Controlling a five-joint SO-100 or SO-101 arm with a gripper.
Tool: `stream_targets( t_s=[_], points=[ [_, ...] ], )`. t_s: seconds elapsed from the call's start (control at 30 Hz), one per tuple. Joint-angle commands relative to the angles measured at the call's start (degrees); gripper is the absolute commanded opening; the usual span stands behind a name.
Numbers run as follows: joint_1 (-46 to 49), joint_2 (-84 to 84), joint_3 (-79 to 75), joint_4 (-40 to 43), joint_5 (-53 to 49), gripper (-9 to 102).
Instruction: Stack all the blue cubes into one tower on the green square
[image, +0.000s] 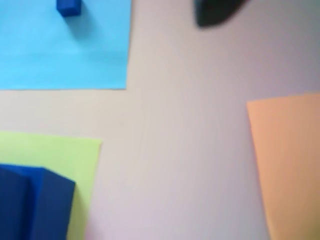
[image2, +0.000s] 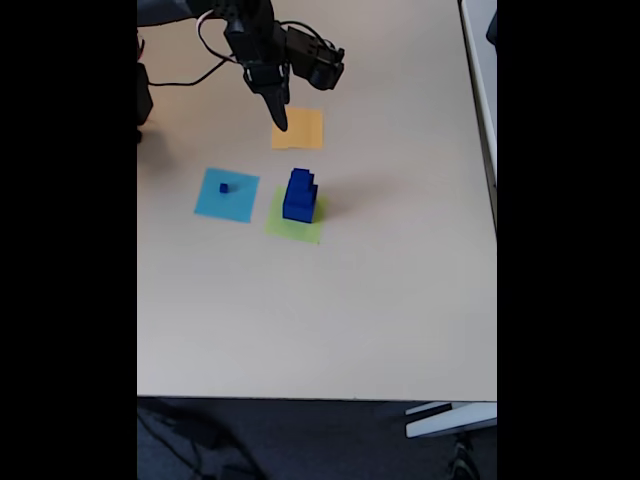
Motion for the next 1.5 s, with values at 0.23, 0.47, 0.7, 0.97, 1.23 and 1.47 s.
stream_targets(
  t_s=[0.23,0.47,0.7,0.97,1.23,1.47],
  points=[
    [-1.1,15.7,26.8,-19.2,-1.4,25],
    [-0.6,23.2,41.9,-27.2,-3.3,25],
    [0.4,25.6,51.0,-31.4,-6.1,25],
    [6.7,26.3,56.6,-33.7,-12.7,26],
    [11.2,27.1,61.2,-36.1,-18.6,26],
    [13.1,25.0,63.6,-42.1,-21.9,26]
  ],
)
